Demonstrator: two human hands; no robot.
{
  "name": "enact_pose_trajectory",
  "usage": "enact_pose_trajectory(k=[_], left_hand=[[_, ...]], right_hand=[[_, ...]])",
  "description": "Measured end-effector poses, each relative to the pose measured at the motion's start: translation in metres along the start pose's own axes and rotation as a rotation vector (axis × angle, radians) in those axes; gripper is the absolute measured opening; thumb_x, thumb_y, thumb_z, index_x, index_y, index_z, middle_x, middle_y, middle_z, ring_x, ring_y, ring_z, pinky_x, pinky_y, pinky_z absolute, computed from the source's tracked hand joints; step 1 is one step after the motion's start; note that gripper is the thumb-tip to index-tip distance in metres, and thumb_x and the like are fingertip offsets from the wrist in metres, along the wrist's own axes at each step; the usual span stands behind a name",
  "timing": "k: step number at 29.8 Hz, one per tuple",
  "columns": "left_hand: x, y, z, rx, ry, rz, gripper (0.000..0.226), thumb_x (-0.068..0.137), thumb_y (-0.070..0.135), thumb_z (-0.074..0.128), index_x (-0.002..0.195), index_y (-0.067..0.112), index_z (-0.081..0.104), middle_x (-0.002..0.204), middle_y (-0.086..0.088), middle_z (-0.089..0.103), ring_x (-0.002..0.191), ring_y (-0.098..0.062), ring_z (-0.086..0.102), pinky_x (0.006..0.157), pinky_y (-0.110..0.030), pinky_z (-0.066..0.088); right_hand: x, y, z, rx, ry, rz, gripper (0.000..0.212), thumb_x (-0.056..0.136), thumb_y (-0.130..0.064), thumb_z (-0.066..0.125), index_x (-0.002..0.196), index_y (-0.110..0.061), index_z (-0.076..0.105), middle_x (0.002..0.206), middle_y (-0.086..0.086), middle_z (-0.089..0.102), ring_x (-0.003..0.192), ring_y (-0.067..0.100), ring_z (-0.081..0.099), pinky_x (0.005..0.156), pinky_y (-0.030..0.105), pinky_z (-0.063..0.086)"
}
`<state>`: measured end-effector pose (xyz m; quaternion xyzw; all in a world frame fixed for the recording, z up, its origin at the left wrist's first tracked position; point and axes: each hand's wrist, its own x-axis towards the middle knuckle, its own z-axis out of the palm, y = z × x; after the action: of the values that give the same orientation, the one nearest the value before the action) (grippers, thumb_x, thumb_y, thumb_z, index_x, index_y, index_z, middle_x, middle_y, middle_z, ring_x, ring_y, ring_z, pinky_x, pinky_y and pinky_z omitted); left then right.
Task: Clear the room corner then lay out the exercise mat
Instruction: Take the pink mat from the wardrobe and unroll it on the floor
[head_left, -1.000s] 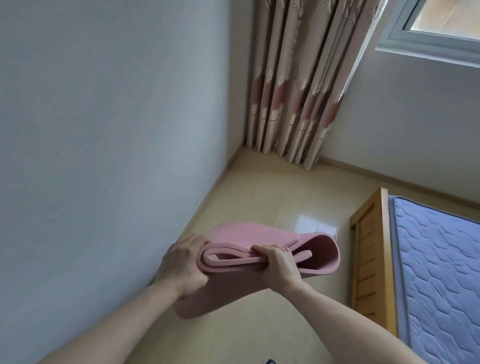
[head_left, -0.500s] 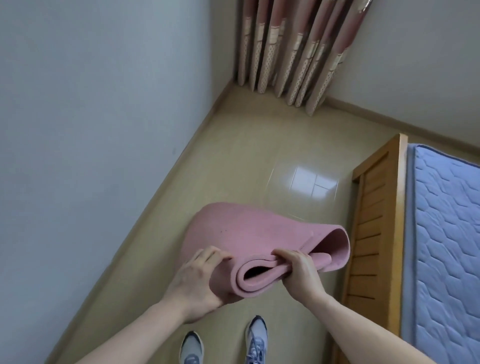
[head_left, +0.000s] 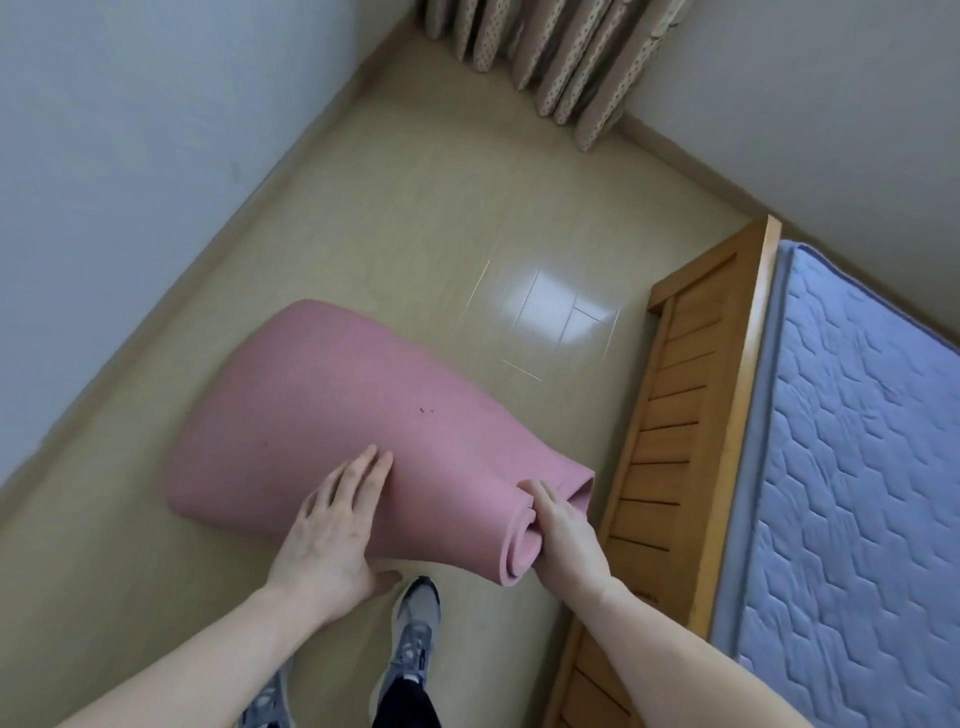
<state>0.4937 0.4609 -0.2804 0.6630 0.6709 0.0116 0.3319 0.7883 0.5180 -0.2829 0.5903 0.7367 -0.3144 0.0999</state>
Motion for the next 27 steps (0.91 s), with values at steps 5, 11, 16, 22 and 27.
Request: enact_pose_trajectory(k=[5, 11, 16, 22, 27], left_hand=[[0.013, -0.008, 0.005, -0.073, 0.04, -0.042, 0.123, 0.077, 0.064, 0.07, 0.16, 0.031, -0.015, 0.166, 0.015, -0.016, 0.154, -0.018, 0.001, 0.121, -0.04, 0.032], [0.04, -0.01, 0.007, -0.113, 0.045, -0.083, 0.116, 0.073, 0.071, 0.066, 0.16, 0.039, -0.005, 0.165, 0.02, -0.007, 0.15, -0.016, 0.009, 0.122, -0.04, 0.029], [0.066, -0.006, 0.029, -0.195, 0.121, -0.307, 0.121, 0.067, 0.082, 0.065, 0.159, 0.043, -0.004, 0.168, 0.015, -0.003, 0.153, -0.025, 0.011, 0.125, -0.044, 0.023], [0.09, 0.031, 0.08, -0.427, 0.164, -0.461, 0.13, 0.062, 0.075, 0.076, 0.153, 0.055, -0.015, 0.165, 0.022, -0.018, 0.149, -0.029, 0.031, 0.114, -0.043, 0.039], [0.128, 0.054, 0.096, -0.585, 0.183, -0.469, 0.138, 0.067, 0.045, 0.087, 0.15, 0.056, -0.023, 0.161, 0.023, -0.032, 0.148, -0.026, 0.036, 0.107, -0.037, 0.045]], right_hand=[[0.025, -0.002, 0.011, -0.075, -0.019, -0.092, 0.065, 0.072, 0.006, 0.052, 0.128, -0.026, 0.049, 0.125, -0.01, 0.052, 0.094, 0.024, 0.062, 0.068, 0.04, 0.05], [0.068, 0.024, 0.005, -0.122, -0.053, -0.135, 0.068, 0.074, 0.007, 0.061, 0.128, -0.032, 0.049, 0.124, -0.014, 0.053, 0.096, 0.017, 0.061, 0.071, 0.037, 0.052], [0.118, 0.053, 0.001, -0.156, -0.108, -0.26, 0.065, 0.076, 0.0, 0.061, 0.13, -0.035, 0.049, 0.125, -0.014, 0.052, 0.101, 0.018, 0.061, 0.075, 0.035, 0.051], [0.147, 0.104, -0.008, -0.172, -0.06, -0.343, 0.064, 0.075, 0.0, 0.065, 0.13, -0.031, 0.053, 0.124, -0.013, 0.053, 0.103, 0.015, 0.057, 0.075, 0.026, 0.037], [0.164, 0.13, -0.013, -0.177, 0.004, -0.42, 0.066, 0.072, 0.001, 0.073, 0.128, -0.03, 0.055, 0.126, -0.012, 0.052, 0.106, 0.012, 0.046, 0.069, 0.023, 0.038]])
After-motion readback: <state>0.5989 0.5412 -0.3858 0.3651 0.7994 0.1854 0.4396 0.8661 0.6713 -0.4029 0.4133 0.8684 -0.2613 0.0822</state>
